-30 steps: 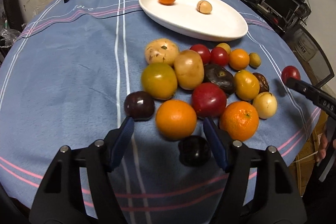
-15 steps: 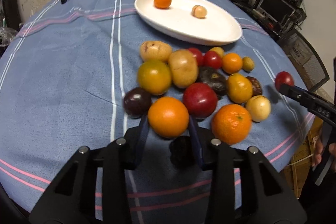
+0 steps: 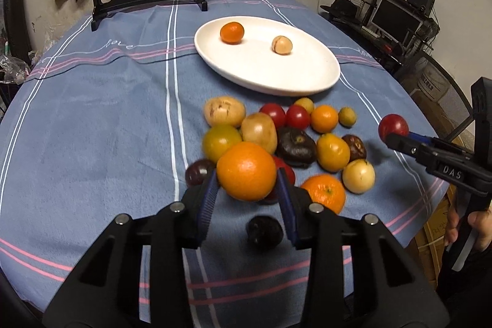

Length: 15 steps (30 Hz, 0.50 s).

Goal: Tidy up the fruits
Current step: 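Place the tangerine and red apple on the plate, opening both tools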

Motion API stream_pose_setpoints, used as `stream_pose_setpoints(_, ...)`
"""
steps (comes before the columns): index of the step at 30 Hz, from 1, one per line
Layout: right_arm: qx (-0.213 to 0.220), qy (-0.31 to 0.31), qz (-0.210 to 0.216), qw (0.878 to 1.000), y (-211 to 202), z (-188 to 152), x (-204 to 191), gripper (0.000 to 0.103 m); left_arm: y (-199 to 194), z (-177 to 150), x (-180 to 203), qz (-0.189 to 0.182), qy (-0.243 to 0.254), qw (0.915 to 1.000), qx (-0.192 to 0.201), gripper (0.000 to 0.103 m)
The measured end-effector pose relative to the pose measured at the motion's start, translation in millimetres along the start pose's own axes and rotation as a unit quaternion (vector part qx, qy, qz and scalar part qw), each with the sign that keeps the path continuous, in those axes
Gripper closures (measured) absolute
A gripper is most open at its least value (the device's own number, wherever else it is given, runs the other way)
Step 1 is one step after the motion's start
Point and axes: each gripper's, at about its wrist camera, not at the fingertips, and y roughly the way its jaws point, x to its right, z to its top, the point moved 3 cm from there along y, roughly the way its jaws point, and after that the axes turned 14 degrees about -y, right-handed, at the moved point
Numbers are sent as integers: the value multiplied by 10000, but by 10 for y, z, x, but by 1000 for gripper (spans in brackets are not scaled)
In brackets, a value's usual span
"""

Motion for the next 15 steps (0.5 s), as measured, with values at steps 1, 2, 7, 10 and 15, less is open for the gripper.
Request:
stream_pose_setpoints(1, 8, -18, 23, 10000, 8, 26, -4, 60, -1, 56, 9, -9, 7, 10000, 25, 64)
stream_pose_setpoints(2, 28, -31, 48, 10000, 14, 55, -8, 60, -5, 75, 14, -14, 15, 10000, 43, 64)
stream_pose_setpoints(7, 135, -275, 121, 9995, 75, 389, -44, 60, 59, 478, 118, -116, 121, 9998, 78, 64)
stream_pose_setpoints(10, 163, -519, 193, 9983, 196, 731, -60, 60, 224, 817, 190, -103, 166, 9998, 38, 64)
stream_pose_setpoints(15, -81, -864, 472, 9951, 684, 1408, -68, 60, 715, 1488, 307, -83, 165, 9998, -116, 64)
